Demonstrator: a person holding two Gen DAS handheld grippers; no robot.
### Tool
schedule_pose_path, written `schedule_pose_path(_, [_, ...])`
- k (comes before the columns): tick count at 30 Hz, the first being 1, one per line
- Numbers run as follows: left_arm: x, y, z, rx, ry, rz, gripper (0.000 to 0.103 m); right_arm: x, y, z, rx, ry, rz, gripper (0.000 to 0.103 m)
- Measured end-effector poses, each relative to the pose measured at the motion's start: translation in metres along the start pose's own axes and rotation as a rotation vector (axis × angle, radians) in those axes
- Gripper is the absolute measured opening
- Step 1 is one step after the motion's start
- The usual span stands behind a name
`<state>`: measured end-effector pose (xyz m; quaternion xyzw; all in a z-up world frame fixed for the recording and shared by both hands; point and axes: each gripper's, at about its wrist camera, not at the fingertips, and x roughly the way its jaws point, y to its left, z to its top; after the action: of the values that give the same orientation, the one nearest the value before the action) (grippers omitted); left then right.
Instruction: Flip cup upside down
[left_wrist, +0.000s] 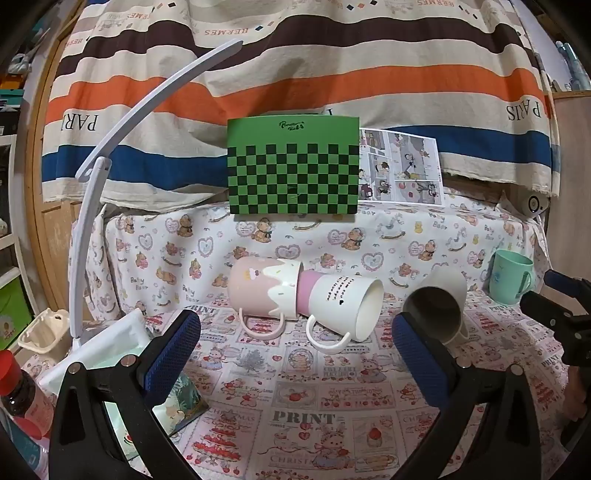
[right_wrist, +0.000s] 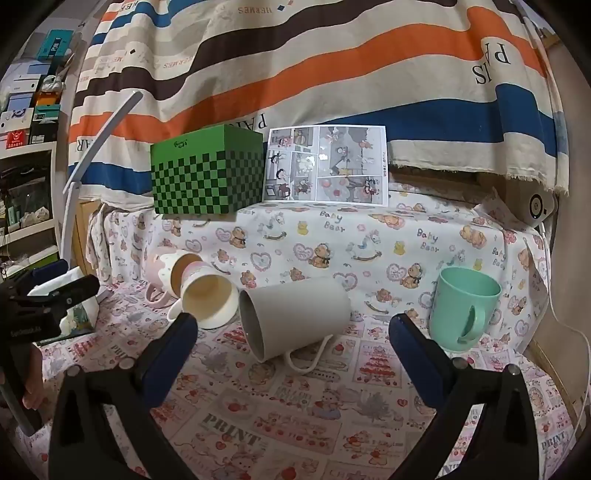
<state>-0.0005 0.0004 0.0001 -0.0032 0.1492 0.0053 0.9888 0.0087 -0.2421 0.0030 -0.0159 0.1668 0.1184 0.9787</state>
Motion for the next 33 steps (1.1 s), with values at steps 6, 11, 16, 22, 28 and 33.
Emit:
schedule_pose_path(6, [0.0042,0.0004,0.0009,0.008,0.012,-0.015,0.103,-0.0002,-0.0002,0.0000,-0.005,-0.004,-0.005,0.103])
schedule_pose_path(11, [0.0016,-0.0007,0.0000,0.010,0.004,-0.004,0.103,-0.0004,0.0002,0.0001,-0.003,-0.003,-0.006,0.103])
schedule_pose_path(16, [0.0000,0.0010,-0.0010,0.007,0.004,0.002,0.103,0.0009,0.0003,-0.0004,-0.010,-0.003,-0.002,0.103])
schedule_pose_path(22, [-0.0002,0.0014,-0.0011,0.003,0.004,0.003,0.103,0.0008,0.0002,-0.0005,-0.010,-0.002,-0.002,0.103])
schedule_pose_path(28, [0.0013,0.0026,-0.0011,0.003,0.007,0.003,0.103,0.0005,-0.0001,-0.0003,-0.009,-0.001,-0.002,0.103])
schedule_pose_path(33, [0.0014,0.0023,-0.0014,0.003,0.006,0.002,0.103,-0.0009,0.0001,-0.0005,-0.010,-0.001,-0.001,0.103])
